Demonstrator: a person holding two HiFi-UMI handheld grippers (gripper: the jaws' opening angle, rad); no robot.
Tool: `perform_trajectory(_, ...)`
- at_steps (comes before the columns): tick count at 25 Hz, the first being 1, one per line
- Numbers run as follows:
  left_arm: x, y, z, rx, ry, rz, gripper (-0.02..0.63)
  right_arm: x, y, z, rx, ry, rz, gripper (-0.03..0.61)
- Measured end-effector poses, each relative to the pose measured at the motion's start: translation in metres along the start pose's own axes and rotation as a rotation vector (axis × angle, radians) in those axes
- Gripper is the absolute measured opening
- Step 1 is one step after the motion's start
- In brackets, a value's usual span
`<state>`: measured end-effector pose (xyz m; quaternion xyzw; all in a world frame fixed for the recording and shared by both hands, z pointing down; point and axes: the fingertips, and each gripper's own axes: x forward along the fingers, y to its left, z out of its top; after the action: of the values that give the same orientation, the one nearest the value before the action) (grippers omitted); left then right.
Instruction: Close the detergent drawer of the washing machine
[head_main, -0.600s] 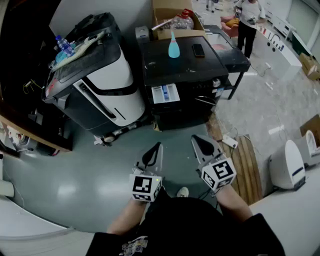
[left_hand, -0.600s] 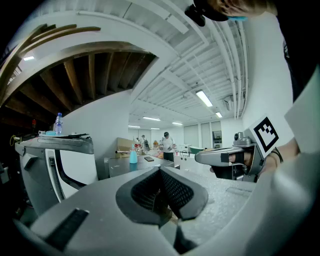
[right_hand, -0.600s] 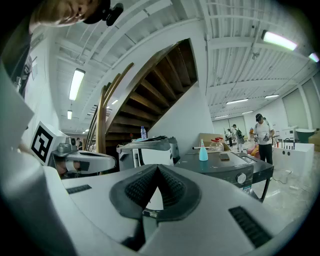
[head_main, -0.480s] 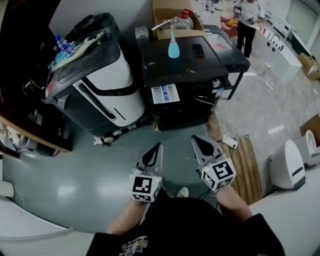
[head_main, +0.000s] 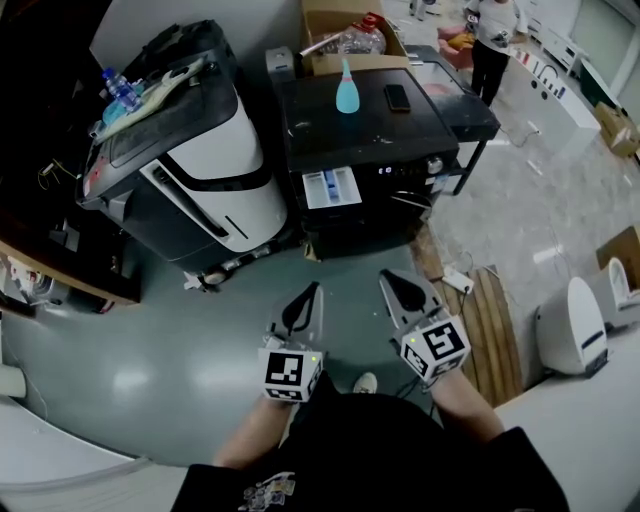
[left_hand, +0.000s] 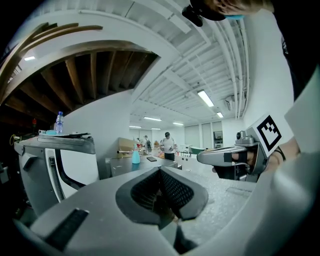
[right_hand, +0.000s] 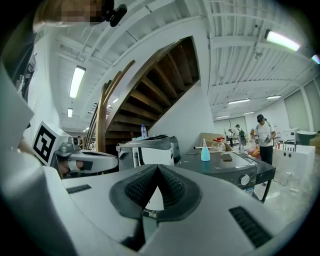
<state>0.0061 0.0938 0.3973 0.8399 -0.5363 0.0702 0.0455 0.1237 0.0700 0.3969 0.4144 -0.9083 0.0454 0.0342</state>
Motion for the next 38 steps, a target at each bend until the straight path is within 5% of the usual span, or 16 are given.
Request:
perform_trajectory(16, 0.022, 0.092, -0.007, -0.042, 0.029, -0.02, 0.005, 0.087, 0.013, 0.001, 0.028, 0.034, -0.022, 0.006)
perform_trajectory(27, 0.052, 0.162, -0.02, -0.046, 0.059, -0.074, 0.008, 0.158, 0.016, -0.009, 0.033, 0.062, -0.064, 0.09)
perform_trajectory(38, 0.096, 0.206, -0.036, -0.029, 0.082, -0.186, 0.153, 0.21, -0.001, -0.029, 0.033, 0.104, -0.172, 0.179)
